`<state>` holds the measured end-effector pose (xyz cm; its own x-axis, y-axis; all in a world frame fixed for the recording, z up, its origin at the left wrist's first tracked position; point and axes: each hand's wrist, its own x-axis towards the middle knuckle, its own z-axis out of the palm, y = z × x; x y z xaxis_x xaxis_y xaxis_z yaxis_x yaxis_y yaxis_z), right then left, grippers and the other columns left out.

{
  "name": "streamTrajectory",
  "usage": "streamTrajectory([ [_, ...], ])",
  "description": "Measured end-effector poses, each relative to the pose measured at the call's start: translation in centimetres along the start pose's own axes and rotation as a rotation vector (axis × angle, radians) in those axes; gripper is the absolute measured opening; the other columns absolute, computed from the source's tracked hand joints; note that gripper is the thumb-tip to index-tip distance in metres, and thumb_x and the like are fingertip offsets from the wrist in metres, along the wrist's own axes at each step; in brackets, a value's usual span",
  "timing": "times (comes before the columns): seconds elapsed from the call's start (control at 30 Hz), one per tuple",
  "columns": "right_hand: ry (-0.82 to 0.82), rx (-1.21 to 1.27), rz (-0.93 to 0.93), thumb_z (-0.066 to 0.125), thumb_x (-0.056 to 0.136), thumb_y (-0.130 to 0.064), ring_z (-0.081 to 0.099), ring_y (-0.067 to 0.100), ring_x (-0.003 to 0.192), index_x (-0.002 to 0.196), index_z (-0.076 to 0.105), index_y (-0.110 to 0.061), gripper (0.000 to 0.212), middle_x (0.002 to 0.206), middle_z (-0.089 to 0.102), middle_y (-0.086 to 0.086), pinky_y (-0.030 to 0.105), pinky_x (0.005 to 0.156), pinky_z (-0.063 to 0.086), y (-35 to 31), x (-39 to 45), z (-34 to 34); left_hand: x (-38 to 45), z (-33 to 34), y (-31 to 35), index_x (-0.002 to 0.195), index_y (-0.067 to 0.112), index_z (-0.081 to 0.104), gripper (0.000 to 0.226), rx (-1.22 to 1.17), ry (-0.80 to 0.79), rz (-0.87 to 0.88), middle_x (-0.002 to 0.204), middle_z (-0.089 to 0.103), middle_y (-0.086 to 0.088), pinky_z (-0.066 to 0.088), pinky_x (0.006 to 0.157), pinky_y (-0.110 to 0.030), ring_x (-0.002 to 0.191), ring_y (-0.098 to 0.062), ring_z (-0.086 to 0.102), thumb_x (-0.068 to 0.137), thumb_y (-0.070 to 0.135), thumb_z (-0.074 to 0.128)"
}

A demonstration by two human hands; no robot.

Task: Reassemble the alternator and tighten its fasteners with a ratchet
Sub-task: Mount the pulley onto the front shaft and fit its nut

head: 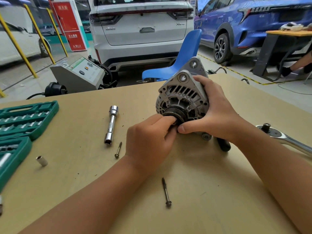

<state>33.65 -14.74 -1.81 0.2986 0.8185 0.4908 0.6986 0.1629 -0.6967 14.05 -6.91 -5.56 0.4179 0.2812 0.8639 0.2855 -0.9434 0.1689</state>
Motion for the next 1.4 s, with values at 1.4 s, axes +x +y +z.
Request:
streamTrajectory([
  [1.4, 0.238, -0.268, 0.043, 0.078, 0.063, -0.056, 0.010, 0.024, 0.152, 0.150, 0.016, -0.054, 0.106, 0.167, 0.004, -0.004, 0.052, 0.120, 0.022, -2.9, -1.9, 3.4, 1.8, -5.6, -8.2, 0.129, 0.029, 0.060, 0.037, -0.236, -0.058, -0.794, 0.065, 0.060, 0.011, 0.046, 0.045, -0.034, 0.052, -0.006, 0.051, 0.093, 0.019, 0.056],
])
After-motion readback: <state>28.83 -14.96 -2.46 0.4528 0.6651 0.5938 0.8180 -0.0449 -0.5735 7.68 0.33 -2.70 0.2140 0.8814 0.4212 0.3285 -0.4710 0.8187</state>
